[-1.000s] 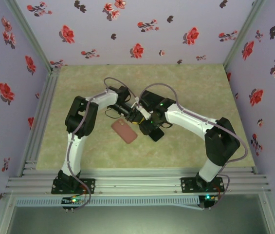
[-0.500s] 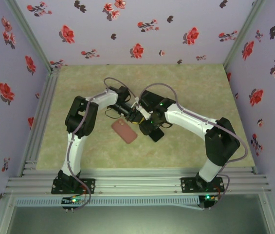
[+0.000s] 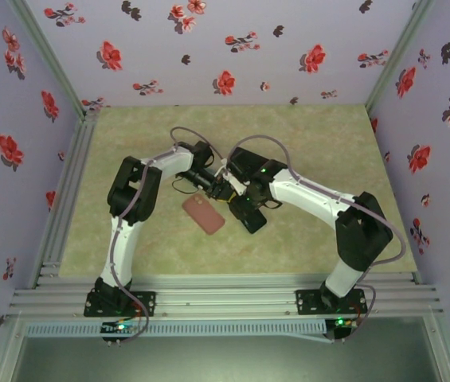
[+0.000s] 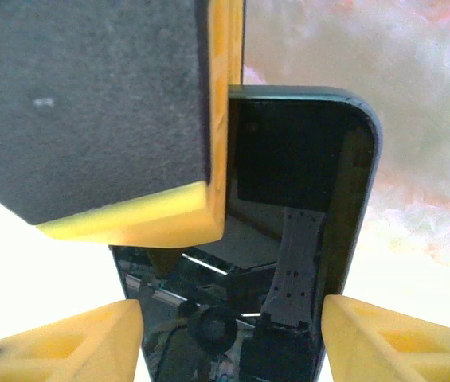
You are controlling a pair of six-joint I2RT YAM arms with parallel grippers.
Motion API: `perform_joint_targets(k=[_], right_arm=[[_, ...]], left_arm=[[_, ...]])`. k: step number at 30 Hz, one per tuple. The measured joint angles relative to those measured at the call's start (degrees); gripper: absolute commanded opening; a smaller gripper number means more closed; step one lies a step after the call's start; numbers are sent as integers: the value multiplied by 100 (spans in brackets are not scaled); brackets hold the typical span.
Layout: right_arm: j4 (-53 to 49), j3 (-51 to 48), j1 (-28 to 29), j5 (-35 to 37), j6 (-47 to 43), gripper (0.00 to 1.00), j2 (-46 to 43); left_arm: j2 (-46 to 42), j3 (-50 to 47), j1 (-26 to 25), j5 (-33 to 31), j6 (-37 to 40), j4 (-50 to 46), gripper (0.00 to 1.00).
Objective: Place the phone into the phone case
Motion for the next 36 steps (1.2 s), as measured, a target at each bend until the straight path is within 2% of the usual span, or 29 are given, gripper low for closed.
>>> perform_joint_targets(k=[4,9,13,17,24,29,36], right_arm=[[105,-125,-79,-11,160,71,-304],[457,-560,-549,-243,588,71,-1078],[907,-1086,-1117,-627,1040,73,-1705],[1401,-1655,-1504,-1029,1513,73,-2100],[2658,-2680,-2052,-1961,2393,74,-2345],[3912,-3289,-2393,-2608,3091,74,-2352],[5268,-3528,-2608,-3115,3742,74,-2177]], left_arm=[[-155,-487,28,-74,-699,984,0],[-699,-1569,181,-317,-2369,2986,0],[-1078,-2256,442,-505,-3792,4804,0],[-1342,-2647,627,-748,-4898,6183,0],[-1451,-3143,664,-916,-6968,8633,0],[-1722,-3440,684,-1060,-7772,9374,0],[-2260,-3611,715,-1067,-8150,9412,0]])
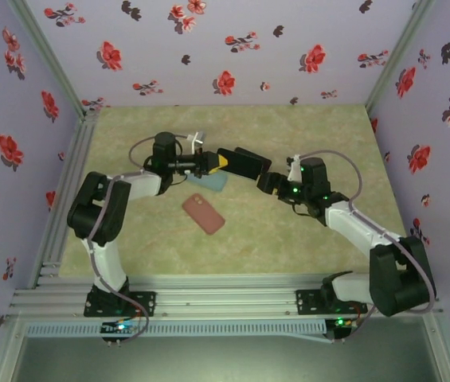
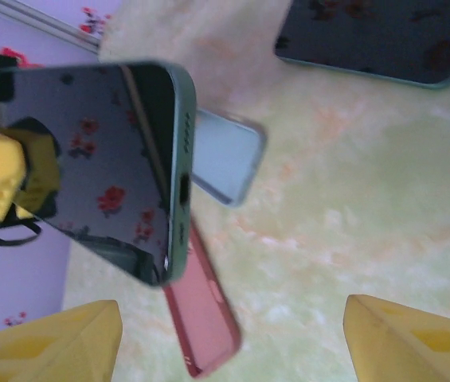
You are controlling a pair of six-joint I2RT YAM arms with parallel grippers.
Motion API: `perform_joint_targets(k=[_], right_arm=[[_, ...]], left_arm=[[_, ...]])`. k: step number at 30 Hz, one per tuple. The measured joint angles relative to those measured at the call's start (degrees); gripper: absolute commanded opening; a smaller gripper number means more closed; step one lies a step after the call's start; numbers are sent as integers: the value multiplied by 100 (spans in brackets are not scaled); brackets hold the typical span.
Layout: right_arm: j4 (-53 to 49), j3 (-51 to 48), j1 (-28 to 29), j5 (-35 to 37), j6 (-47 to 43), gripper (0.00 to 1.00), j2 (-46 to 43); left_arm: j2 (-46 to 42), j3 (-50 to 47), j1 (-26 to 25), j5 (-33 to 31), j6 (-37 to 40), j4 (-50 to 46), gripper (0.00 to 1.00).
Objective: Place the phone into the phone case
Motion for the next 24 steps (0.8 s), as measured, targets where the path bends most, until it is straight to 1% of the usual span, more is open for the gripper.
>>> perform_joint_targets(k=[5,9,11,14,24], right_arm=[[802,-72,0,-319,358,75,205],[1233,-107,0,-503,577,74,323],[1510,-120,2,-595,688,71,439],[1805,-170,2,-693,852,68,590],[2345,-188,83,-855,1102,59,890]], left_arm=[[-319,-267,13,4,4,-243,0],[-389,-372,15,2,7,-391,0],[-391,-391,15,0,4,-413,0],[-391,-413,15,2,-17,-411,0],[-391,-413,-48,7,-149,-295,0]])
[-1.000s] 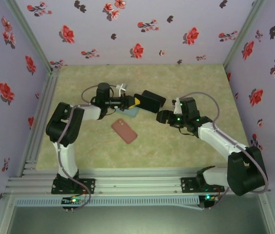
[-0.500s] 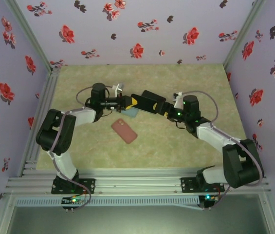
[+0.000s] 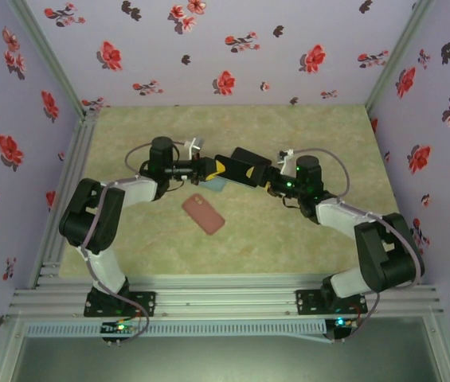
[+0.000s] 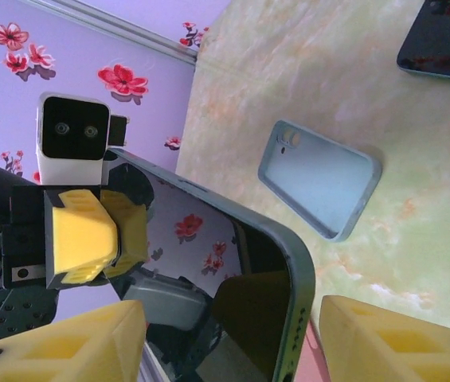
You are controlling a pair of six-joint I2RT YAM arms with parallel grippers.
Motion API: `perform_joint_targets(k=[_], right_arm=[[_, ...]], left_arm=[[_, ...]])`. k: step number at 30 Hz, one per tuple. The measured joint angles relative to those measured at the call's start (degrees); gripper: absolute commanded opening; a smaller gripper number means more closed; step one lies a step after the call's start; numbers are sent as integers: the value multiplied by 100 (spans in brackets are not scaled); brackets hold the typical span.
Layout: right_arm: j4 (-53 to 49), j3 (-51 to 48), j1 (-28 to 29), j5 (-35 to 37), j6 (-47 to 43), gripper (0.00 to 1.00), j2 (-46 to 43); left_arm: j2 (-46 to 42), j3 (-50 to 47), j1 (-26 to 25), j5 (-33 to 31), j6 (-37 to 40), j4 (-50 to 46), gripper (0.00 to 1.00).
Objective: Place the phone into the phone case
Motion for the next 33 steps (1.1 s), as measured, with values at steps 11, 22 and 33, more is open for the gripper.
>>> perform_joint_targets(k=[11,22,33], right_arm=[[531,0,33,-131,280,47,275],[669,-20,31,-146,476,32,297],[826,-31,9,-282,710,6,295]], left_arm=[[0,0,-42,0,-39,39,0],[0,0,-39,4,-39,81,0],[0,0,26,72,-31,59,17]])
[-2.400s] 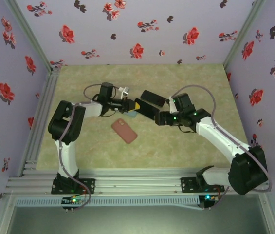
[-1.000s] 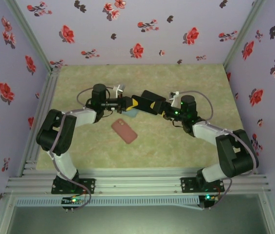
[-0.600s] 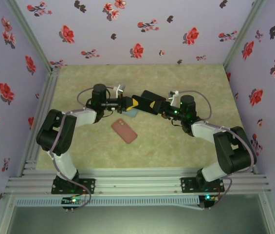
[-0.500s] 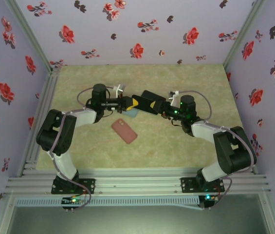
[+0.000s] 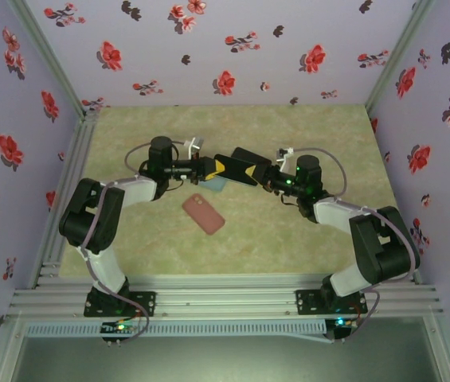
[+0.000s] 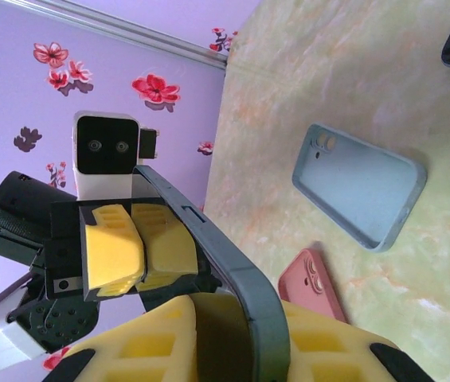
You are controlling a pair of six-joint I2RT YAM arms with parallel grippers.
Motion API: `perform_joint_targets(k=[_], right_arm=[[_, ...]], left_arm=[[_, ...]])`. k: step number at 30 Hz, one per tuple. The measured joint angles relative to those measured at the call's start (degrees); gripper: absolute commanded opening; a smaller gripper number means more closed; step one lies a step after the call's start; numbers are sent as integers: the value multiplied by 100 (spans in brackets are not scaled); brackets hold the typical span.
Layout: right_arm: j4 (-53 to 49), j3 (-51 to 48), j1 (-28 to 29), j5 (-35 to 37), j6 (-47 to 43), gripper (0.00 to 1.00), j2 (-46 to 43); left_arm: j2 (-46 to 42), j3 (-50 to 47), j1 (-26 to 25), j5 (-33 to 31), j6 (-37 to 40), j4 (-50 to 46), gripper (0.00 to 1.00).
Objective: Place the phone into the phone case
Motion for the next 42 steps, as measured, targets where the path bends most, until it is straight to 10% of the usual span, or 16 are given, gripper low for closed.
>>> perform_joint_targets(k=[8,32,42], right_arm=[[-46,0,57,2,0,0,-232],[-332,-223,105,7,66,0,-575],[-885,-310,105,28,59,0,-935]], left_arm=[[0,2,-13,-197,164,-236,36],[136,-166,280,-485,-48,273,44],[-1078,-363,1082,-1381,1633,-2216,45]])
